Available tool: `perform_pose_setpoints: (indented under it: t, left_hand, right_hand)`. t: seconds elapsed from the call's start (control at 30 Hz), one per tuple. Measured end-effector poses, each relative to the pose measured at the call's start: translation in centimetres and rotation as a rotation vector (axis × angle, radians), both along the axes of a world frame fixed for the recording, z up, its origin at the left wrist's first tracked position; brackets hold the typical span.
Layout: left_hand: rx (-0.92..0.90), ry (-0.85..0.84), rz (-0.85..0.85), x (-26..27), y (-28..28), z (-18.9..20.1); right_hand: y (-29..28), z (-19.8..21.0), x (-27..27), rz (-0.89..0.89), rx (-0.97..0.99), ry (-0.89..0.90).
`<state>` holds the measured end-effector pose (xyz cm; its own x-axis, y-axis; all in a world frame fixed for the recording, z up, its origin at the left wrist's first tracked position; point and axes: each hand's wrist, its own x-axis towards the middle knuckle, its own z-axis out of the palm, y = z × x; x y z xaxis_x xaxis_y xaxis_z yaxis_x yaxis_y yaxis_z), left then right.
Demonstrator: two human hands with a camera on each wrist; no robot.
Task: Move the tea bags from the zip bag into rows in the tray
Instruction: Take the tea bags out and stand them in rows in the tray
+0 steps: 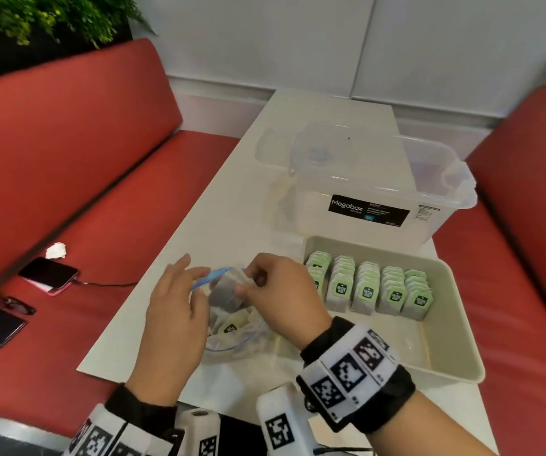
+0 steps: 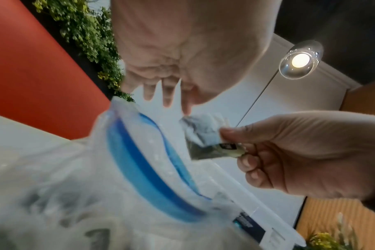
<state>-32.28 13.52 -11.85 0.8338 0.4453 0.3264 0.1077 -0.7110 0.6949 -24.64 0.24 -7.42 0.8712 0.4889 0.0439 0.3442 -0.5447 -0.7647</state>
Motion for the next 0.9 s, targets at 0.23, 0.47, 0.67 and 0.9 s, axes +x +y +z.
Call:
perform_pose_setpoints:
  t: [0.23,0.47,0.67,0.9]
  left_hand:
    - [-0.79,-0.004,-0.208,1.1,-2.5,2.5]
    - [-1.079,-0.043,-0.269,1.7,-3.7,2.6]
    - [-1.084,-0.109,-0.277,1.9,-3.4,2.2]
    - [-0.523,0.113,-0.472,2.7,-4.9,1.8]
  right_hand:
    - [-2.6,1.6,0.8,-0.013,0.298,0.314]
    - [-4.8,1.8,0.9,0.002,0.405,0.449]
    - [-6.5,2.2,2.2,-0.088,0.222,0.157]
    - [-8.0,4.9,4.0,-0.015,-0.208,-0.116]
